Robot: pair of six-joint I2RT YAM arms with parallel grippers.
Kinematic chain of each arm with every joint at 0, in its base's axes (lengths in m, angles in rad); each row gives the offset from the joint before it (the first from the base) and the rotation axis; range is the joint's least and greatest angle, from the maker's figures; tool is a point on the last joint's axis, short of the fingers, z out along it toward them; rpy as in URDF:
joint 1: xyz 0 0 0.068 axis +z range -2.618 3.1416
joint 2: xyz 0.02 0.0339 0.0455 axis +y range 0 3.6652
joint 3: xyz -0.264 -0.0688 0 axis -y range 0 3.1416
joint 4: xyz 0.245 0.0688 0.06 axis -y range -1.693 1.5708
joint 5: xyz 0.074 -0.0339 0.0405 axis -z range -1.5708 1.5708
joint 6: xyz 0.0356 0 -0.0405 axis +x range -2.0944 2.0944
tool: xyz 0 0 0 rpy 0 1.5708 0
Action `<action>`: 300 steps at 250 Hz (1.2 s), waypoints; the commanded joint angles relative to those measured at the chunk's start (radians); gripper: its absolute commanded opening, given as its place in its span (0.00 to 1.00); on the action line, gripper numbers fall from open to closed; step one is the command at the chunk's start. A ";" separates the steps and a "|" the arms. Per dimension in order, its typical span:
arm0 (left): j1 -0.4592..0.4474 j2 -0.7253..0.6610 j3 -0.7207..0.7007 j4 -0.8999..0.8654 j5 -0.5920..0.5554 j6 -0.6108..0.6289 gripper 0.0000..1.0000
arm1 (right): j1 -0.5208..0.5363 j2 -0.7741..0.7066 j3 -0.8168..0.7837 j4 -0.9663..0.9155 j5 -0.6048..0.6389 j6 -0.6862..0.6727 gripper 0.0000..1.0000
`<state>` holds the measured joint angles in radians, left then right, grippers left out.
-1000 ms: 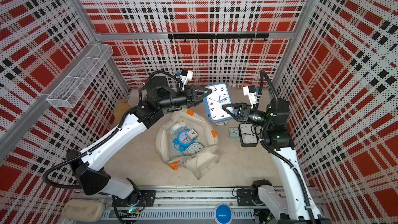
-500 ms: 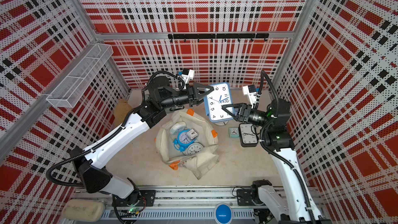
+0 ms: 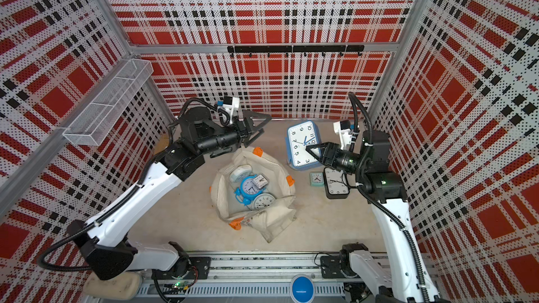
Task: Take the alarm clock out of the canvas bag
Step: Place the alarm at the center of the board.
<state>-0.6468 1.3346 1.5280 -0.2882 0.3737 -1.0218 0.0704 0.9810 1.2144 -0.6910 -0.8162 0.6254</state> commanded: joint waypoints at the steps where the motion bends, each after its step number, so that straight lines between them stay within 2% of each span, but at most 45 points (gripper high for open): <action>1: 0.007 -0.073 0.022 -0.204 -0.100 0.126 0.99 | -0.002 0.015 0.017 -0.183 0.147 -0.211 0.24; 22: 0.021 -0.108 -0.019 -0.242 -0.106 0.136 0.99 | -0.003 0.033 -0.030 -0.226 0.208 -0.276 0.24; 55: 0.041 -0.142 -0.104 -0.205 -0.080 0.094 0.99 | 0.002 0.064 -0.134 -0.220 0.264 -0.346 0.24; 123: 0.040 -0.123 -0.125 -0.191 -0.064 0.077 0.99 | 0.041 0.186 -0.349 -0.011 0.303 -0.363 0.24; 167: 0.032 -0.121 -0.131 -0.187 -0.074 0.062 0.99 | 0.074 0.339 -0.371 0.128 0.296 -0.348 0.23; 223: 0.022 -0.113 -0.128 -0.189 -0.092 0.054 0.99 | 0.131 0.487 -0.346 0.214 0.302 -0.336 0.25; 277: 0.011 -0.099 -0.115 -0.179 -0.091 0.052 0.99 | 0.134 0.528 -0.347 0.224 0.384 -0.332 0.42; 300: 0.010 -0.101 -0.119 -0.177 -0.092 0.053 0.99 | 0.134 0.526 -0.350 0.210 0.421 -0.329 0.59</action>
<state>-0.6304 1.2320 1.4063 -0.4870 0.2974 -0.9619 0.2031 1.4921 0.8585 -0.4706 -0.4854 0.3031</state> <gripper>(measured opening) 0.994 0.512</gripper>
